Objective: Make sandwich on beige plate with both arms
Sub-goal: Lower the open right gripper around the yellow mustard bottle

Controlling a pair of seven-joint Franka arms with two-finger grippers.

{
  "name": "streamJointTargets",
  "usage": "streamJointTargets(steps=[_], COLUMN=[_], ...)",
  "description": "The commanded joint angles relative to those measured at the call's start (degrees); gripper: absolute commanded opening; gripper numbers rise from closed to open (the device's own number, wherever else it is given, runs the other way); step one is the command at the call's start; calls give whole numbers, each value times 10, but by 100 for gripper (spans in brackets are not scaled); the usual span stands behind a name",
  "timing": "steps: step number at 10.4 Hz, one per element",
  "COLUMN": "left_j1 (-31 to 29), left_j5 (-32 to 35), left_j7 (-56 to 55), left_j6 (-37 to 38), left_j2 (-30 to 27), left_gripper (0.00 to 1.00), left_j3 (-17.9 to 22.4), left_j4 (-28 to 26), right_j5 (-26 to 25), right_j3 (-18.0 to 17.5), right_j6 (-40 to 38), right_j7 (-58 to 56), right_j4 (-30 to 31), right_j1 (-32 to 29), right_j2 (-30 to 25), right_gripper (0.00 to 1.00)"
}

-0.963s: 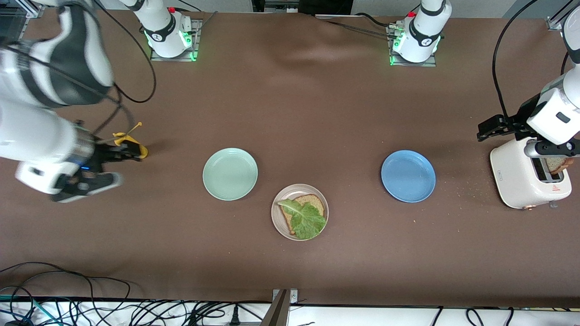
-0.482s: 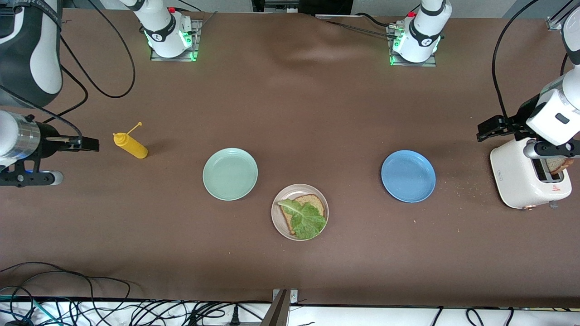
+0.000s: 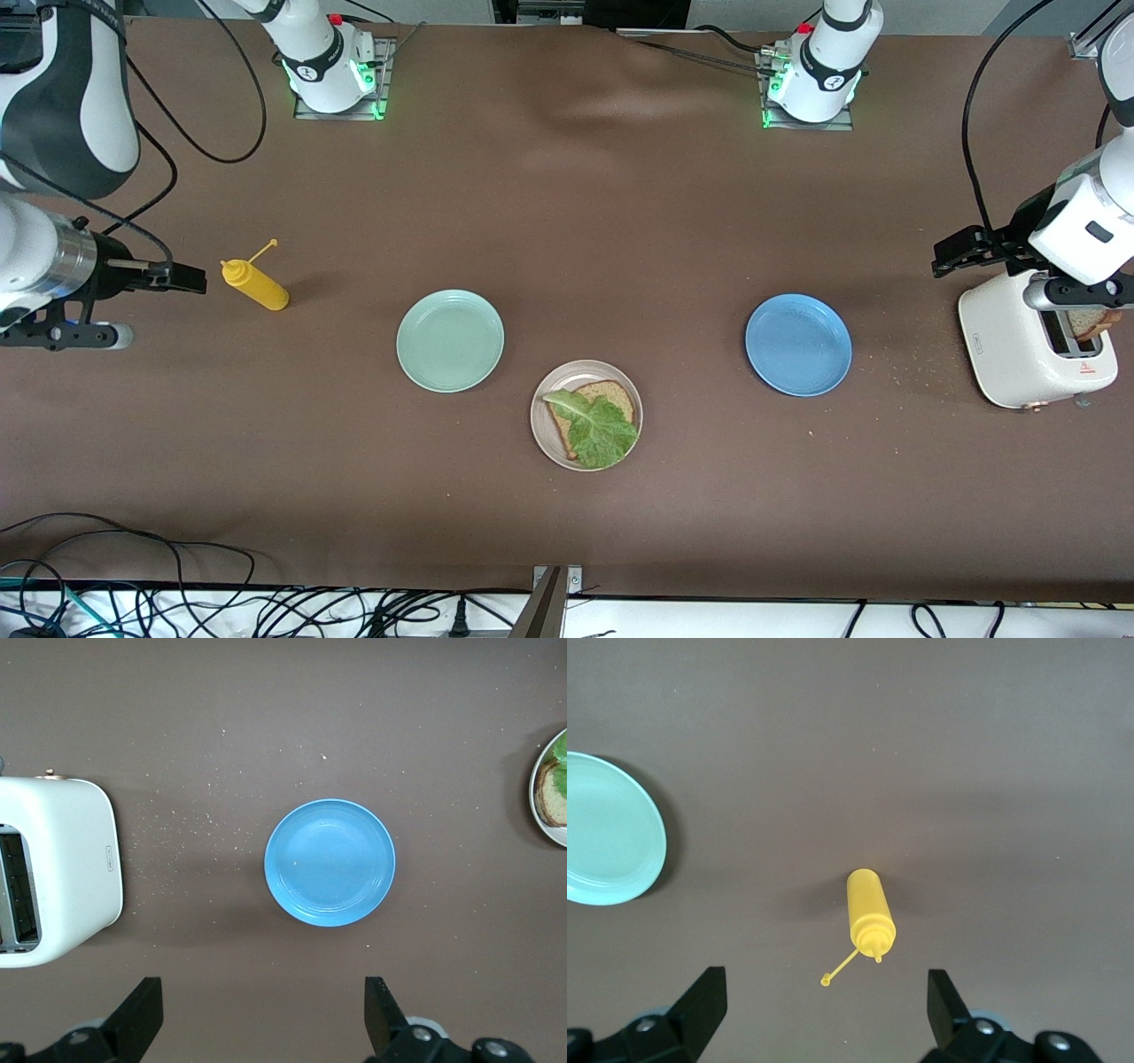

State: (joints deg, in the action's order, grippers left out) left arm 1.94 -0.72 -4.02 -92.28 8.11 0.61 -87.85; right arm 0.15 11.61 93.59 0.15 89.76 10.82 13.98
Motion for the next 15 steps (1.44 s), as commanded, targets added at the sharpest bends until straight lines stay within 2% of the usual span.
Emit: streamJointTargets(steps=[1,11,13,15], left_j1=[2,2,2,2], left_j5=[-6,-6,-6,-6], left_j7=[1,1,1,1], left_j6=[12,13,12,12], left_j2=[9,9,8,9], left_gripper=[100,100,100,100], left_j3=[2,2,1,2], left_j4=[19,19,19,19], right_j5=[2,0,-1,2], right_j3=[0,1,23,66], right_j6=[63,65,65,67], right_j7=[20,29,-21,-144], right_j4=[127,124,128,142], right_j1=[5,4,4,4], right_j2=[-84,-82,-81,-80], right_gripper=[100,100,100,100])
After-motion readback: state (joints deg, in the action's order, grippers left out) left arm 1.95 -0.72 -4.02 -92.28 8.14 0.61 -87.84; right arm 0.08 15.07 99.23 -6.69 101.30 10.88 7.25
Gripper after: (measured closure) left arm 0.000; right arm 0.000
